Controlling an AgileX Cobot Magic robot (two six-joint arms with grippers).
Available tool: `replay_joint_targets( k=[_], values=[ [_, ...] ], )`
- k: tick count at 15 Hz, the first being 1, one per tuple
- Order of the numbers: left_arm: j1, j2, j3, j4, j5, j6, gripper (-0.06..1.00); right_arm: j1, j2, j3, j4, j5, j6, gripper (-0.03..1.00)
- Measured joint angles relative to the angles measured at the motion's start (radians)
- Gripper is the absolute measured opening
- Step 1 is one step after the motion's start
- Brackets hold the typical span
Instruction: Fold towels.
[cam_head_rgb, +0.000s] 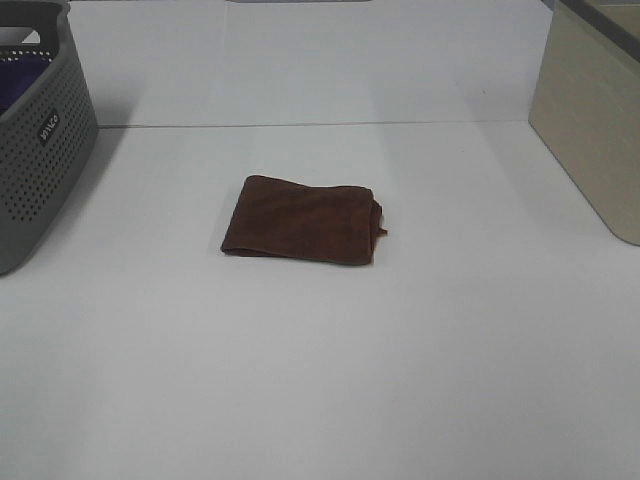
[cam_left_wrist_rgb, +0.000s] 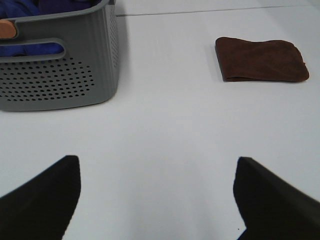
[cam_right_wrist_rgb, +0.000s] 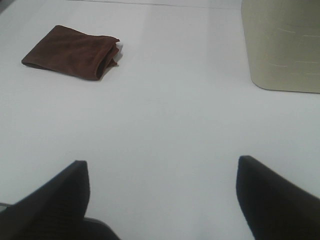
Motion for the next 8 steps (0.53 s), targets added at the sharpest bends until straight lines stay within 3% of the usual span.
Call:
replay_joint_targets(
  k=[8],
  values=[
    [0.000, 0.000, 0.000, -0.001, 0.000, 0.000, 0.79, 0.000, 0.000, 0.000, 0.000, 0.000, -0.001, 0.76]
  ],
)
